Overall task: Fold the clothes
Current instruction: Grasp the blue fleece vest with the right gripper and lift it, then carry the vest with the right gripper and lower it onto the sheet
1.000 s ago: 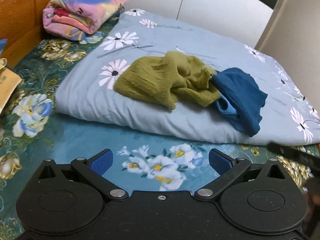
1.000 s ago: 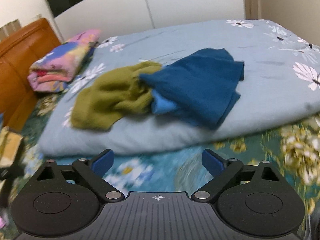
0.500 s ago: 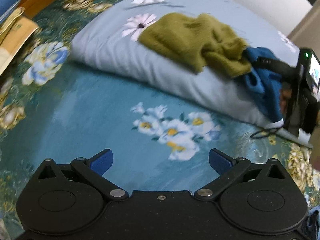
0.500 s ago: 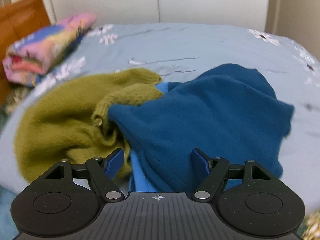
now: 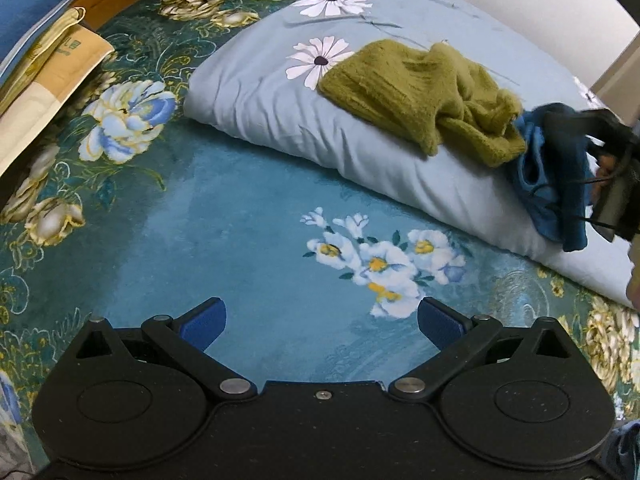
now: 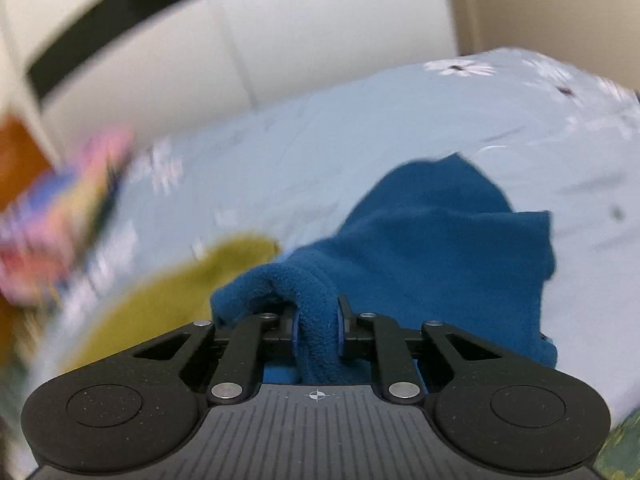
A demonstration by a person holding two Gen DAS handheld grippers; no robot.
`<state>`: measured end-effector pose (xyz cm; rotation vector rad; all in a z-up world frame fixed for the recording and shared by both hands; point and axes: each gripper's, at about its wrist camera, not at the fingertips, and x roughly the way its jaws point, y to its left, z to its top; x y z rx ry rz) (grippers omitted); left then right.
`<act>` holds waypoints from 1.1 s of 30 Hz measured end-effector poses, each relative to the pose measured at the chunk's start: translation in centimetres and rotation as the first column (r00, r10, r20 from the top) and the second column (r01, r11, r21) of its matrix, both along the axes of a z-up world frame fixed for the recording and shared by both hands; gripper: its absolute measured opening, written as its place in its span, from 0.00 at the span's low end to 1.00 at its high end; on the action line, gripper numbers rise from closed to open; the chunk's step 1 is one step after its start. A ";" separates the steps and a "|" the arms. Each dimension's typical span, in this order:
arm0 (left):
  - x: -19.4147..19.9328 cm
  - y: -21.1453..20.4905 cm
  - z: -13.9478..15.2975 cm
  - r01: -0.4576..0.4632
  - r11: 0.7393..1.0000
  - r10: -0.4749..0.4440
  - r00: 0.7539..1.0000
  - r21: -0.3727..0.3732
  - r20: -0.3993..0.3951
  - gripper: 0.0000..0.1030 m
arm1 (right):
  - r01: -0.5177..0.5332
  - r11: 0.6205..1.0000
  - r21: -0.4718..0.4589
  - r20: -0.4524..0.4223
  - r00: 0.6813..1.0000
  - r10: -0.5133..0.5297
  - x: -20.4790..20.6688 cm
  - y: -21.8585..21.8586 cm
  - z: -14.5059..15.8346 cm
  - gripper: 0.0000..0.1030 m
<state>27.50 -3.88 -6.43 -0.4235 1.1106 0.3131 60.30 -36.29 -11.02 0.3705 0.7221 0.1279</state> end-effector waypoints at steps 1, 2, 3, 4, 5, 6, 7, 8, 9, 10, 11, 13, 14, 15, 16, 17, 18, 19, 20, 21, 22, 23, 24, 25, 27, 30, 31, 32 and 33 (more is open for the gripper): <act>-0.2 0.0 0.2 0.006 1.000 -0.006 1.000 -0.006 0.007 0.98 | 0.012 0.999 0.030 0.031 0.999 -0.013 -0.8 -1.1 1.1 0.12; -0.5 0.0 0.5 0.013 1.000 -0.013 1.000 -0.012 0.014 0.98 | 0.013 0.998 0.069 0.069 0.997 -0.018 -1.9 -2.3 2.5 0.12; -0.7 0.1 0.8 0.021 1.000 -0.021 1.000 -0.018 0.021 0.98 | 0.013 0.995 0.097 0.099 0.995 -0.023 -2.8 -3.2 3.9 0.12; -0.9 0.0 1.1 0.027 0.999 -0.026 0.999 -0.023 0.030 0.98 | 0.010 0.993 0.117 0.126 0.992 -0.025 -3.8 -3.8 5.3 0.12; -1.2 0.0 1.4 0.032 0.999 -0.031 0.999 -0.027 0.039 0.98 | 0.003 0.991 0.135 0.152 0.988 -0.023 -5.0 -4.3 6.9 0.12; -1.5 0.0 1.8 0.035 0.999 -0.033 0.998 -0.035 0.053 0.98 | -0.014 0.988 0.151 0.183 0.983 -0.014 -6.6 -4.8 8.5 0.12; -1.8 0.1 2.2 0.037 0.998 -0.034 0.997 -0.043 0.069 0.98 | -0.028 0.987 0.158 0.210 0.978 -0.006 -8.1 -5.0 10.0 0.12; -2.2 0.2 2.6 0.041 0.998 -0.037 0.996 -0.050 0.087 0.98 | -0.038 0.986 0.163 0.232 0.973 -0.001 -9.7 -5.2 11.6 0.12; -2.6 0.2 3.1 0.046 0.997 -0.040 0.994 -0.056 0.105 0.98 | -0.044 0.984 0.171 0.247 0.969 0.001 -11.1 -5.3 12.9 0.12; -3.1 0.3 3.5 0.051 0.997 -0.043 0.992 -0.060 0.122 0.98 | -0.051 0.982 0.183 0.256 0.967 0.002 -12.6 -5.4 14.3 0.12; -3.6 0.4 4.0 0.057 0.996 -0.047 0.989 -0.066 0.142 0.98 | -0.058 0.981 0.188 0.263 0.965 0.007 -14.1 -5.5 15.4 0.12; -4.9 0.8 4.8 0.065 0.995 -0.050 0.982 -0.077 0.181 0.98 | -0.080 0.982 0.170 0.284 0.958 0.029 -16.9 -5.2 17.7 0.12; -5.6 1.0 5.2 0.068 0.994 -0.050 0.979 -0.084 0.199 0.98 | -0.096 0.985 0.145 0.300 0.953 0.048 -18.4 -4.9 18.8 0.12; -6.4 1.4 5.6 0.067 0.994 -0.047 0.976 -0.091 0.214 0.98 | -0.114 0.986 0.123 0.318 0.945 0.070 -20.0 -4.5 20.1 0.12; -7.2 1.8 5.9 0.066 0.993 -0.043 0.973 -0.098 0.228 0.98 | -0.135 0.985 0.109 0.330 0.939 0.092 -21.4 -4.0 21.2 0.12; -8.3 2.3 6.2 0.059 0.993 -0.032 0.969 -0.104 0.243 0.98 | -0.158 0.982 0.101 0.334 0.935 0.116 -22.6 -3.4 22.2 0.12; -9.3 2.9 6.5 0.050 0.993 -0.020 0.966 -0.110 0.258 0.98 | -0.178 0.980 0.086 0.335 0.932 0.140 -23.9 -2.6 23.2 0.12; -10.4 3.5 6.8 0.041 0.992 -0.007 0.962 -0.116 0.273 0.98 | -0.198 0.978 0.069 0.336 0.928 0.164 -25.0 -1.7 24.0 0.12; -11.4 4.1 7.1 0.028 0.992 0.008 0.958 -0.120 0.286 0.98 | -0.222 0.973 0.057 0.334 0.923 0.191 -26.0 -0.6 24.6 0.12; -12.4 4.9 7.4 0.010 0.992 0.026 0.955 -0.122 0.295 0.98 | -0.248 0.968 0.047 0.331 0.918 0.219 -27.1 0.5 25.2 0.12; -13.5 5.8 7.6 -0.008 0.992 0.046 0.952 -0.123 0.304 0.98 | -0.282 0.959 0.041 0.326 0.911 0.253 -28.3 1.8 25.8 0.12; -14.6 6.6 7.8 -0.027 0.992 0.065 0.948 -0.125 0.312 0.98 | -0.315 0.948 0.032 0.325 0.901 0.289 -29.4 3.2 26.2 0.12; -15.7 7.6 8.0 -0.049 0.991 0.087 0.943 -0.124 0.322 0.98 | -0.353 0.935 0.027 0.327 0.887 0.326 -30.6 4.7 26.7 0.12; -16.8 8.6 8.2 -0.071 0.990 0.109 0.937 -0.123 0.333 0.98 | -0.392 0.920 0.025 0.329 0.872 0.363 -31.8 6.1 27.3 0.12; -18.8 10.6 8.5 -0.120 0.986 0.155 0.924 -0.119 0.350 0.98 | -0.466 0.883 0.063 0.338 0.842 0.420 -33.9 8.7 28.3 0.12; -21.9 13.7 9.1 -0.197 0.974 0.225 0.902 -0.113 0.369 0.98 | -0.533 0.831 0.161 0.364 0.814 0.452 -36.2 11.2 30.1 0.11; -22.8 14.7 9.3 -0.222 0.969 0.246 0.893 -0.108 0.376 0.98 | -0.549 0.812 0.197 0.374 0.808 0.455 -36.9 11.9 30.7 0.11; -23.9 15.6 9.4 -0.245 0.964 0.265 0.884 -0.102 0.384 0.98 | -0.556 0.796 0.239 0.384 0.807 0.449 -37.8 12.0 31.3 0.11; -24.9 16.3 9.5 -0.266 0.959 0.281 0.877 -0.093 0.390 0.98 | -0.553 0.783 0.284 0.391 0.813 0.432 -38.5 11.7 31.6 0.11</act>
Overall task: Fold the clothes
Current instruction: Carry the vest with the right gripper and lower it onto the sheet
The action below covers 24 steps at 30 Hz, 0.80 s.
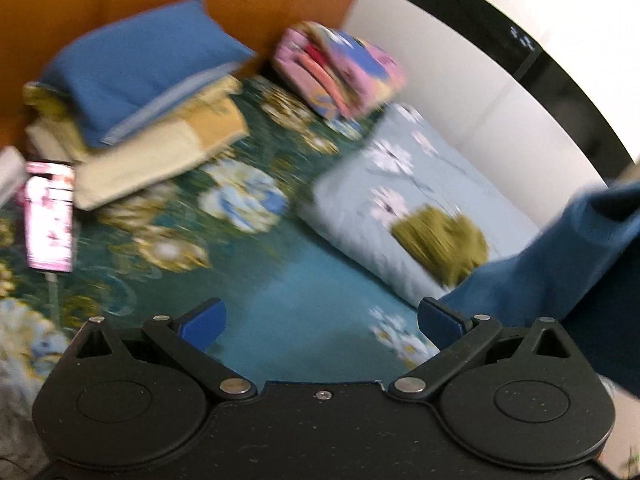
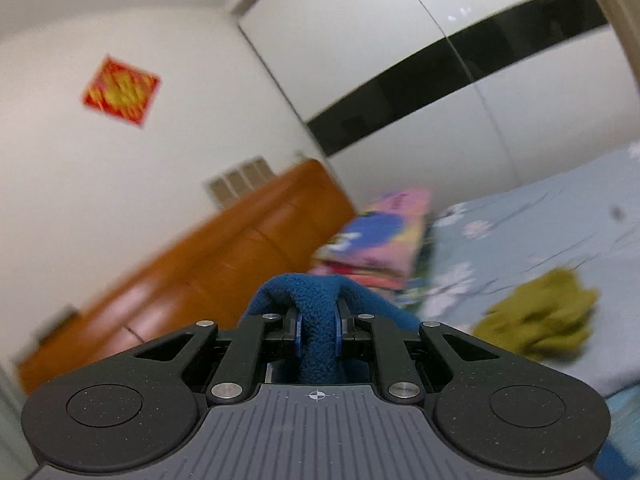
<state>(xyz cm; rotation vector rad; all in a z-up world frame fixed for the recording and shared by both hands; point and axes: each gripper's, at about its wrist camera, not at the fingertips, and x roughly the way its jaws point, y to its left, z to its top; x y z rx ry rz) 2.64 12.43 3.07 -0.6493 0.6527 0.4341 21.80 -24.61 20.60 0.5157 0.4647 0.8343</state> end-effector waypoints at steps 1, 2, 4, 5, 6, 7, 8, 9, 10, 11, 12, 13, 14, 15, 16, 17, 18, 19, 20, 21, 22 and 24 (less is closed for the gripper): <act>-0.7 0.6 0.0 -0.017 1.000 0.017 1.000 0.004 -0.003 0.98 | 0.006 0.999 0.032 -0.019 1.000 -0.005 -0.4 -0.5 -0.1 0.11; -1.4 1.2 -0.1 -0.032 0.999 0.032 0.999 0.007 -0.007 0.98 | 0.014 0.998 0.056 -0.046 0.999 -0.012 -0.6 -1.1 -0.4 0.11; -2.5 2.2 -0.4 -0.058 0.998 0.058 0.998 0.006 -0.019 0.98 | 0.046 0.998 0.046 -0.095 0.995 -0.041 -0.8 -2.7 -1.4 0.11; -2.9 2.6 -0.7 -0.068 0.998 0.068 0.997 0.001 -0.029 0.98 | 0.068 0.997 0.027 -0.127 0.990 -0.064 -0.7 -3.4 -2.1 0.11; -3.1 2.8 -1.0 -0.075 0.997 0.075 0.996 -0.006 -0.040 0.98 | 0.089 0.996 0.004 -0.169 0.982 -0.087 -0.6 -4.1 -3.4 0.11; -3.1 2.8 -1.2 -0.077 0.997 0.076 0.996 -0.015 -0.049 0.98 | 0.108 0.994 -0.018 -0.212 0.971 -0.109 -0.4 -4.8 -4.7 0.11; -2.9 2.8 -1.4 -0.077 0.997 0.075 0.996 -0.024 -0.057 0.98 | 0.125 0.991 -0.041 -0.255 0.958 -0.132 -0.3 -5.5 -6.1 0.11; -2.8 2.7 -1.6 -0.077 0.996 0.075 0.995 -0.033 -0.065 0.98 | 0.144 0.988 -0.064 -0.302 0.940 -0.156 0.0 -6.3 -7.6 0.11; -2.7 2.7 -1.9 -0.077 0.996 0.074 0.995 -0.042 -0.073 0.98 | 0.161 0.982 -0.095 -0.333 0.925 -0.184 0.3 -7.0 -9.0 0.11; -2.3 2.4 -1.9 -0.067 0.997 0.064 0.995 -0.041 -0.078 0.98 | 0.177 0.975 -0.134 -0.360 0.908 -0.214 0.7 -7.5 -10.5 0.11; -1.9 2.1 -1.9 -0.055 0.998 0.051 0.995 -0.037 -0.083 0.98 | 0.191 0.966 -0.175 -0.386 0.889 -0.246 1.3 -7.8 -12.0 0.11; -1.5 1.6 -1.9 -0.041 0.999 0.038 0.995 -0.030 -0.088 0.98 | 0.201 0.958 -0.206 -0.405 0.873 -0.270 1.5 -8.1 -13.3 0.11; -1.1 1.2 -1.8 -0.027 0.999 0.025 0.995 -0.023 -0.093 0.98 | 0.209 0.949 -0.237 -0.420 0.858 -0.294 1.6 -8.7 -14.5 0.12; -0.8 0.7 -1.9 -0.017 1.000 0.014 0.994 -0.019 -0.105 0.98 | 0.215 0.937 -0.276 -0.427 0.846 -0.320 1.8 -9.3 -15.7 0.12; -0.5 0.1 -2.1 -0.007 1.000 0.005 0.993 -0.017 -0.118 0.98 | 0.220 0.923 -0.316 -0.429 0.835 -0.346 2.0 -10.0 -16.8 0.12; -0.2 -0.4 -2.2 0.002 1.000 -0.004 0.991 -0.014 -0.132 0.98 | 0.232 0.910 -0.344 -0.435 0.820 -0.373 2.5 -10.7 -18.0 0.12; 0.1 -0.9 -2.4 0.012 1.000 -0.014 0.989 -0.012 -0.145 0.98 | 0.247 0.897 -0.366 -0.442 0.802 -0.401 3.1 -11.4 -19.2 0.12; 0.4 -1.4 -2.6 0.019 1.000 -0.020 0.986 -0.010 -0.164 0.98 | 0.271 0.884 -0.380 -0.449 0.782 -0.433 3.9 -12.5 -20.4 0.12; 0.8 -1.9 -2.9 0.025 1.000 -0.026 0.982 -0.009 -0.185 0.98 | 0.303 0.871 -0.388 -0.459 0.756 -0.467 4.8 -14.1 -21.5 0.11; 1.2 -2.5 -3.2 0.030 1.000 -0.030 0.979 -0.006 -0.201 0.98 | 0.334 0.856 -0.394 -0.469 0.728 -0.500 5.3 -15.9 -22.4 0.11; 1.5 -3.0 -3.4 0.034 0.999 -0.034 0.976 -0.003 -0.217 0.98 | 0.345 0.845 -0.409 -0.476 0.709 -0.520 6.0 -17.1 -23.3 0.11; 2.4 -4.1 -3.8 0.044 0.999 -0.042 0.968 0.006 -0.249 0.98 | 0.352 0.823 -0.446 -0.487 0.676 -0.553 8.1 -19.1 -25.3 0.12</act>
